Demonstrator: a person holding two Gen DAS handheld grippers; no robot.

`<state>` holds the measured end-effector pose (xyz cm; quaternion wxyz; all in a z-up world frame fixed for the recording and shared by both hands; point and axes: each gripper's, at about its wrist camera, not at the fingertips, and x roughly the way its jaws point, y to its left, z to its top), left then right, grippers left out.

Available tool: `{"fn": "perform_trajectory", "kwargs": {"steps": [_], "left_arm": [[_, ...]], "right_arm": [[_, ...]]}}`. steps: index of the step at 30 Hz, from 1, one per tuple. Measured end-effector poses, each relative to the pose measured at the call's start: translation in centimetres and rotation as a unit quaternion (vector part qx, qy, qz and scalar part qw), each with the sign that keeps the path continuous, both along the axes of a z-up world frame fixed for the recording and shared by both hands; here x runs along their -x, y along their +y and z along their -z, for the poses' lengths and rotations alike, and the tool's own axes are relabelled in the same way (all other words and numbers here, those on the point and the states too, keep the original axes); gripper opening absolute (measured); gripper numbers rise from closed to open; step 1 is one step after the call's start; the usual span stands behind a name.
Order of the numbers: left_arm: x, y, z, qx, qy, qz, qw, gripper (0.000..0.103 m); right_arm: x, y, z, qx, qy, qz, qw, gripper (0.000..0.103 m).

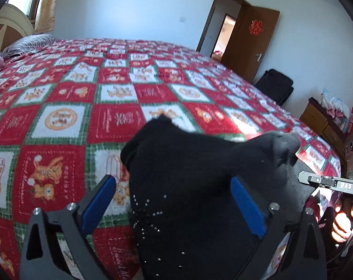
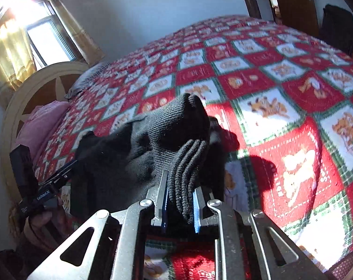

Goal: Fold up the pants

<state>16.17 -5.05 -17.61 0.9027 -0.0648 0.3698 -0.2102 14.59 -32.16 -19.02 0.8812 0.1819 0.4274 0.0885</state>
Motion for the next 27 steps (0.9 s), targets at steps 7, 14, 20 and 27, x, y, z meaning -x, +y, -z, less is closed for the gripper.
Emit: {"fn": "perform_trajectory", "kwargs": {"steps": [7, 14, 20, 27], "left_arm": [[0.4, 0.0, 0.4, -0.005, 0.003, -0.007, 1.0000, 0.101], [-1.2, 1.0, -2.2, -0.003, -0.034, -0.034, 0.9988, 0.103], [-5.1, 0.2, 0.0, -0.070, -0.002, -0.057, 0.9959, 0.103], [-4.7, 1.1, 0.4, -0.021, 0.018, -0.072, 0.9971, 0.103]], "right_arm": [[0.4, -2.2, -2.1, 0.014, -0.045, 0.063, 0.997, 0.037], [-0.8, 0.8, -5.9, 0.024, -0.129, 0.010, 0.991, 0.037], [-4.6, 3.1, -2.2, 0.052, -0.045, 0.023, 0.997, 0.037], [-3.1, 3.0, -2.2, 0.073, -0.058, 0.011, 0.996, 0.037]]}}
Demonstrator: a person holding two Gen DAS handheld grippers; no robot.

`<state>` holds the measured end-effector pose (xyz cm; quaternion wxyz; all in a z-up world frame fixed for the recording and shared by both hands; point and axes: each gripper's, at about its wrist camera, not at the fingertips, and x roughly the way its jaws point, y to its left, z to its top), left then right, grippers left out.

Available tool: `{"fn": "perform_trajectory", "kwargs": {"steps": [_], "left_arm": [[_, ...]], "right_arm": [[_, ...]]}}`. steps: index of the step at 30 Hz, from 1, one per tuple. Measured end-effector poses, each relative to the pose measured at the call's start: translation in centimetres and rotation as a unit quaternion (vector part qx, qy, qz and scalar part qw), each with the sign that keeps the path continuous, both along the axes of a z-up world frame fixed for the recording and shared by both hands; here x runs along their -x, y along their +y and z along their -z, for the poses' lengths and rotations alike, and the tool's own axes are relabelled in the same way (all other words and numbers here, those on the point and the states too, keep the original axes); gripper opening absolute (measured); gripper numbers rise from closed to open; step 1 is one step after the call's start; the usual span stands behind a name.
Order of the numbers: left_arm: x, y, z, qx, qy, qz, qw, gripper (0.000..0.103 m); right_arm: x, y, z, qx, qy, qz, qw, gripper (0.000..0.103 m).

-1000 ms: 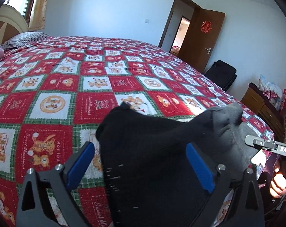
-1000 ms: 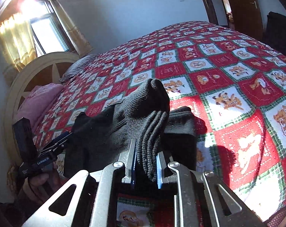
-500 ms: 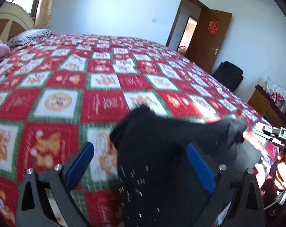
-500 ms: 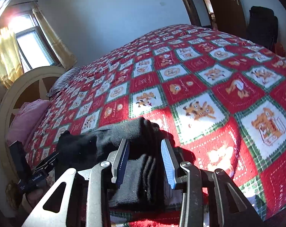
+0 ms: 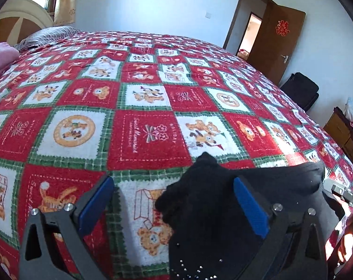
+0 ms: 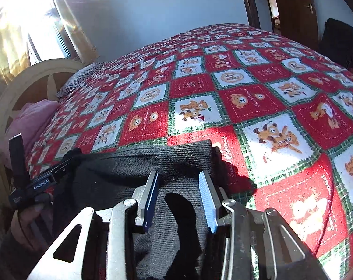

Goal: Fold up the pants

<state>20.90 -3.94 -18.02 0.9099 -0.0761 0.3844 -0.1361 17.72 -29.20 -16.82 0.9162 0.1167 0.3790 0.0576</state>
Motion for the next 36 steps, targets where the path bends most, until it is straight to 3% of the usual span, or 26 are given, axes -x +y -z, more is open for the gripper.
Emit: {"fn": "perform_trajectory", "kwargs": {"steps": [3, 6, 9, 14, 21, 25, 28, 31, 36], "left_arm": [[0.8, 0.3, -0.5, 0.008, 0.000, 0.002, 1.0000, 0.103], [1.5, 0.6, -1.0, 0.006, -0.009, -0.001, 0.9999, 0.103], [1.9, 0.6, -1.0, 0.008, -0.006, 0.003, 1.0000, 0.103], [1.7, 0.5, -0.3, 0.009, 0.003, 0.005, 0.9999, 0.103], [2.3, 0.8, -0.5, 0.011, 0.003, 0.008, 0.9999, 0.103], [3.9, 1.3, -1.2, 0.013, -0.004, 0.016, 0.9998, 0.103], [5.3, 1.7, -1.8, 0.018, -0.018, 0.030, 0.9992, 0.103], [6.2, 2.2, -1.8, 0.023, -0.023, 0.041, 0.9986, 0.103], [5.5, 2.8, -0.6, 0.042, -0.004, 0.038, 0.9984, 0.103]], "right_arm": [[1.9, -0.5, -0.8, -0.012, -0.011, -0.005, 1.000, 0.039], [4.6, 0.4, -1.7, 0.017, -0.032, -0.025, 0.999, 0.040], [6.2, 0.8, -1.2, 0.021, -0.023, -0.049, 0.998, 0.040], [6.2, -0.3, 2.0, 0.018, 0.016, -0.047, 0.999, 0.041], [6.1, -0.2, 1.4, 0.022, 0.018, -0.054, 0.998, 0.041], [7.0, 0.4, -1.0, 0.018, -0.012, -0.062, 0.998, 0.041], [7.2, 0.4, -2.4, 0.036, -0.036, -0.058, 0.997, 0.051], [6.3, -1.3, -2.3, 0.016, -0.031, -0.037, 0.999, 0.060], [3.9, -4.2, -0.4, -0.027, 0.005, -0.004, 1.000, 0.062]]}}
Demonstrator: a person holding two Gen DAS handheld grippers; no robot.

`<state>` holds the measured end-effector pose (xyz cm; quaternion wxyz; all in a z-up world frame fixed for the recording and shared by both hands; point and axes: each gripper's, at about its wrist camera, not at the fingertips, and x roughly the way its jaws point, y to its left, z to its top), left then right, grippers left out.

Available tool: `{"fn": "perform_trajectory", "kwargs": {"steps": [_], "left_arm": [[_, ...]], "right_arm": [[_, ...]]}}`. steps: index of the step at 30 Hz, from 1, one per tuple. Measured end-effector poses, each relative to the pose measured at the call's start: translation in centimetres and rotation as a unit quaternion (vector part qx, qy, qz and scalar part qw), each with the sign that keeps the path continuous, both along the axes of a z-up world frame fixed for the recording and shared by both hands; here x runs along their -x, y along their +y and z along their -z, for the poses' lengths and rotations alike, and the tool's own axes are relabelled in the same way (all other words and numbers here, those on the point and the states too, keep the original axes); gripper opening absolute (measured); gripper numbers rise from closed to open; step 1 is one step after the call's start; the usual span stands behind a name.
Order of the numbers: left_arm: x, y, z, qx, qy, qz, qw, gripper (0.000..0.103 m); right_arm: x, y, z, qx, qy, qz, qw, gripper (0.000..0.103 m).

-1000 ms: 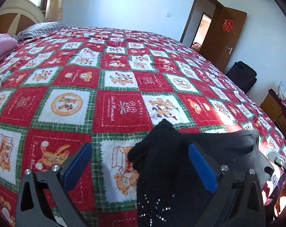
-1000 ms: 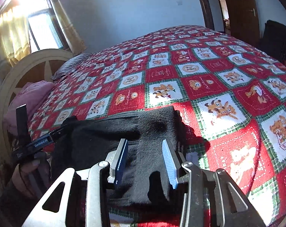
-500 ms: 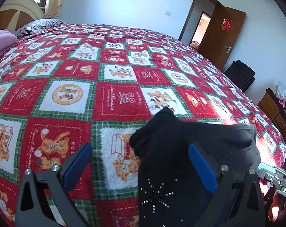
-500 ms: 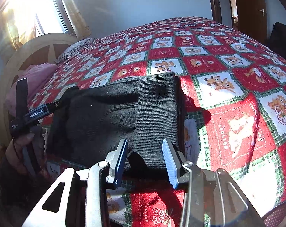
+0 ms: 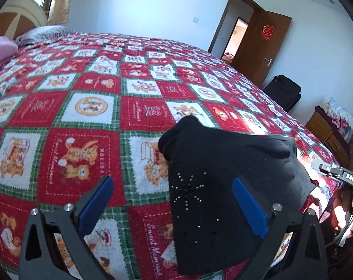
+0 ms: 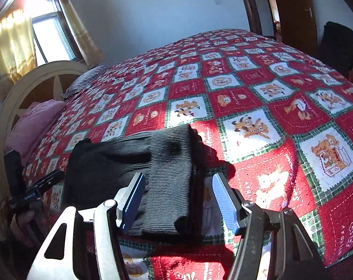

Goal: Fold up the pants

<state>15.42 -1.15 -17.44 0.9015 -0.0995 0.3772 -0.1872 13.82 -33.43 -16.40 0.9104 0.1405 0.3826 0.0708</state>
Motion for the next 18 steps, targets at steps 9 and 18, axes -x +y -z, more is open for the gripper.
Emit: {"fn": "perform_trajectory", "kwargs": {"steps": [9, 18], "left_arm": [[-0.9, -0.9, 1.0, 0.020, 0.005, 0.016, 0.9997, 0.103], [-1.8, -1.9, 1.4, 0.083, 0.019, 0.065, 0.9943, 0.092]], "right_arm": [[-3.3, -0.3, 3.1, -0.043, 0.046, 0.002, 0.998, 0.062], [-3.9, -0.1, 4.1, -0.092, 0.049, -0.019, 0.994, 0.062]]}}
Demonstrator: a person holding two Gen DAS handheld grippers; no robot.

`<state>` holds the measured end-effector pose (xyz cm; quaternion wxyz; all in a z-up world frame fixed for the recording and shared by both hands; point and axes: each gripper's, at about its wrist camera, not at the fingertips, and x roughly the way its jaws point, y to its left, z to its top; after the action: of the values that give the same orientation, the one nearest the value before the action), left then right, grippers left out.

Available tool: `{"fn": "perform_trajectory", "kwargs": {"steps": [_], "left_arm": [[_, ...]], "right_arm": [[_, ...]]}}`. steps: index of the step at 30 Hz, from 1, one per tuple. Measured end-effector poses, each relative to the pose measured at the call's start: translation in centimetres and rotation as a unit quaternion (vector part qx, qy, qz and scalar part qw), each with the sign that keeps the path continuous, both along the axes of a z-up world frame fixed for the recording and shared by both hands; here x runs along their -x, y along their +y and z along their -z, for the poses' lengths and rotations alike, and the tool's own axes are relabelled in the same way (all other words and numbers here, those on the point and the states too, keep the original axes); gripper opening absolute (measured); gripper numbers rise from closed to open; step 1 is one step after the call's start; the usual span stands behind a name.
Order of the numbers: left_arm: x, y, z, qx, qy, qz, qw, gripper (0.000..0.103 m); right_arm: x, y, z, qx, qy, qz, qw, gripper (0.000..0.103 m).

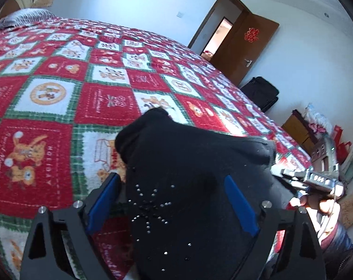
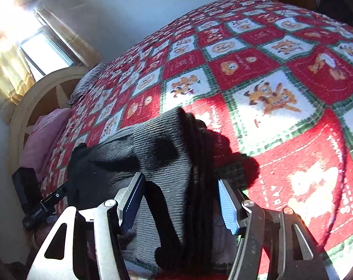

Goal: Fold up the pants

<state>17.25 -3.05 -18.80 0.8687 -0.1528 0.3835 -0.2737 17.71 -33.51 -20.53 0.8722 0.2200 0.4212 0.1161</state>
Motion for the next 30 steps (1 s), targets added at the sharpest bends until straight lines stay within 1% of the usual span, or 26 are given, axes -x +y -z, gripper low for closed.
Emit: {"fn": "perform_trajectory", "kwargs": {"steps": [1, 2, 3, 4, 5, 6, 7, 8, 9, 10, 11, 13, 16, 21, 24, 26, 28, 30], "left_arm": [[-0.1, 0.2, 0.1, 0.008, 0.002, 0.000, 1.0000, 0.090], [0.0, 0.4, 0.1, 0.013, 0.003, 0.002, 0.9999, 0.087], [0.0, 0.5, 0.1, 0.012, 0.003, 0.001, 0.9999, 0.078], [0.0, 0.6, 0.2, 0.009, 0.003, 0.001, 1.0000, 0.064], [-0.1, 0.6, 0.2, 0.008, 0.004, 0.003, 0.9999, 0.059], [-0.1, 0.7, 0.3, 0.011, 0.006, 0.004, 0.9999, 0.056], [-0.1, 0.9, 0.4, 0.019, 0.008, 0.003, 0.9998, 0.053], [-0.1, 1.0, 0.4, 0.023, 0.010, 0.003, 0.9997, 0.049], [-0.1, 1.1, 0.5, 0.029, 0.011, 0.006, 0.9995, 0.038], [0.0, 1.1, 0.5, 0.034, 0.012, 0.008, 0.9993, 0.032], [0.0, 1.2, 0.4, 0.035, 0.012, 0.008, 0.9993, 0.030], [0.1, 1.4, 0.3, 0.042, 0.014, 0.010, 0.9990, 0.020], [0.4, 2.1, -0.3, 0.057, 0.013, 0.010, 0.9982, 0.014], [0.8, 3.8, -2.2, 0.071, -0.006, 0.004, 0.9975, 0.012], [1.0, 5.6, -3.5, 0.073, -0.021, -0.014, 0.9970, 0.011], [1.1, 7.8, -4.6, 0.075, -0.032, -0.035, 0.9960, 0.011], [1.2, 10.0, -5.4, 0.070, -0.043, -0.056, 0.9951, 0.011], [1.5, 12.8, -6.2, 0.056, -0.053, -0.086, 0.9932, 0.011]], "right_arm": [[-0.1, 0.2, 0.1, 0.005, 0.000, -0.004, 1.000, 0.061], [0.0, 0.2, 0.1, 0.006, 0.001, -0.005, 1.000, 0.059], [0.0, 0.0, 0.1, 0.001, 0.002, -0.004, 1.000, 0.056], [0.0, -0.2, 0.1, -0.008, 0.003, -0.004, 1.000, 0.048], [0.1, -0.5, 0.2, -0.018, 0.004, -0.005, 1.000, 0.044], [0.2, -0.8, 0.2, -0.033, 0.003, -0.007, 0.999, 0.038], [0.3, -0.9, 0.2, -0.045, 0.003, -0.007, 0.999, 0.034], [0.5, -0.8, 0.0, -0.044, -0.002, -0.006, 0.999, 0.032], [0.6, -0.7, -0.3, -0.039, -0.008, -0.007, 0.999, 0.031], [0.9, -0.3, -0.8, -0.031, -0.017, -0.010, 0.999, 0.029], [1.2, 0.0, -1.3, -0.025, -0.025, -0.013, 0.999, 0.029], [1.7, 0.6, -2.4, -0.020, -0.039, -0.021, 0.999, 0.028], [2.0, 1.2, -4.1, -0.023, -0.054, -0.029, 0.998, 0.028], [1.3, 3.4, -6.9, -0.014, -0.074, -0.061, 0.995, 0.027], [-0.5, 5.7, -8.5, -0.008, -0.086, -0.091, 0.992, 0.027], [-1.8, 7.6, -9.2, -0.005, -0.092, -0.110, 0.990, 0.027], [-4.1, 10.5, -9.8, -0.006, -0.095, -0.140, 0.986, 0.027], [-6.6, 13.7, -10.1, -0.012, -0.095, -0.169, 0.981, 0.027]]}}
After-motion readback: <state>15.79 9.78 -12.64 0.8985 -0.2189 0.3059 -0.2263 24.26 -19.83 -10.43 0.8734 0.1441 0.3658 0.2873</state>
